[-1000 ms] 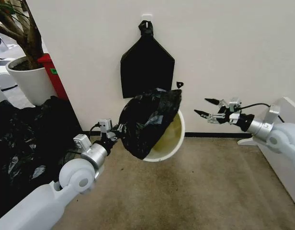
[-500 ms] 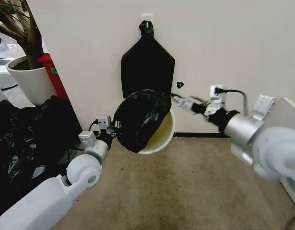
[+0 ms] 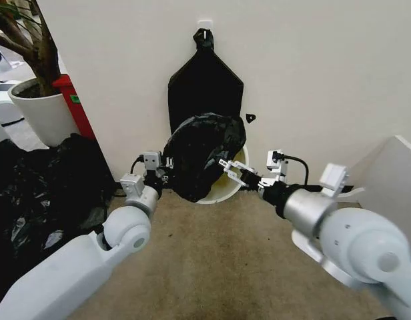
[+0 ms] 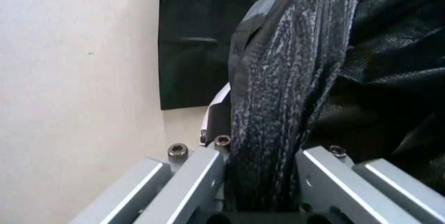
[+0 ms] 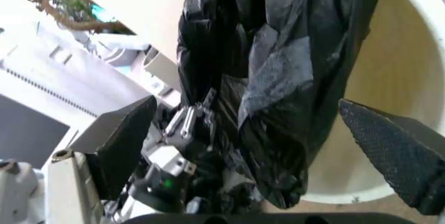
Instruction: Place the garbage bag over the trash bin.
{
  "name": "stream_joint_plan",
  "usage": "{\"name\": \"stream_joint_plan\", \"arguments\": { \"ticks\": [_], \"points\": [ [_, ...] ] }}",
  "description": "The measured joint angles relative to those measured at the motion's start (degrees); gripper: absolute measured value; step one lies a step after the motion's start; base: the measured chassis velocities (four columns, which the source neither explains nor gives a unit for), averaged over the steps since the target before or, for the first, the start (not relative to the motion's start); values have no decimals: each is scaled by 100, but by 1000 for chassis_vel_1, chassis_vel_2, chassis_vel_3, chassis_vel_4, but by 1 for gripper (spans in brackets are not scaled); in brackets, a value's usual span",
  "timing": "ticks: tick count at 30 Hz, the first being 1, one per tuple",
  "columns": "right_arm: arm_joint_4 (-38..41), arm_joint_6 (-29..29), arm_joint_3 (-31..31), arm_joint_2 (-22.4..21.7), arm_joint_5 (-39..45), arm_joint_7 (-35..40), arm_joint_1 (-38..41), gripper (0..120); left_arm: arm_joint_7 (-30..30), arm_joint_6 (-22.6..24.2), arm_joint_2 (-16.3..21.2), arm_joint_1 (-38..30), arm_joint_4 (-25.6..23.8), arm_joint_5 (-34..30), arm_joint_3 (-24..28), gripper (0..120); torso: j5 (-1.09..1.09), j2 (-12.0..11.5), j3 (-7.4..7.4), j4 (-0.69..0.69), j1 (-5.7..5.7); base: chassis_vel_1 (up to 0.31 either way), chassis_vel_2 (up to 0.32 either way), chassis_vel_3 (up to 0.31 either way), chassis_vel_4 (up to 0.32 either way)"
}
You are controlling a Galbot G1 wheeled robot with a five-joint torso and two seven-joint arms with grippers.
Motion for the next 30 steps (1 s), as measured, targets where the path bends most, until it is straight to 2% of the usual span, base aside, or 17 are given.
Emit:
{"name": "stream_joint_plan", "arguments": {
  "ticks": [1,5,6,12,14,16,19,26,30],
  "points": [
    [-42,8,-42,48,-84,10,9,88,-27,-1,-2,-21,11,55,47,1,0,0,0,0,0,0,0,0,0],
    [-170,39,-239,120,-472,3,23,80,-63,-2,-37,-65,16,144,152,1,0,0,0,-1,0,0,0,0,0],
    [-244,69,-328,182,-558,24,52,73,-73,-2,-65,-92,17,169,205,1,-1,0,0,-1,0,0,0,0,0],
    [-393,121,-525,375,-632,287,135,55,-77,-10,-122,-237,53,229,367,1,0,0,0,0,0,0,0,0,0],
    [-400,121,-546,375,-648,343,109,49,-75,-13,-129,-293,66,230,398,1,0,0,0,0,0,0,0,0,0],
    [-392,121,-545,340,-660,384,51,36,-72,-18,-142,-400,93,220,452,1,0,0,0,-1,0,0,0,0,0],
    [-391,121,-524,309,-668,390,45,30,-72,-20,-160,-462,115,207,493,1,0,0,0,-1,0,0,0,0,0],
    [-430,111,-379,135,-715,405,-20,0,-62,-45,-261,-713,220,119,633,1,0,0,0,-1,0,0,0,0,0],
    [-387,103,-310,50,-716,405,-82,0,-52,-54,-277,-765,273,91,638,1,0,0,0,-1,0,0,0,0,0]
  ]
}}
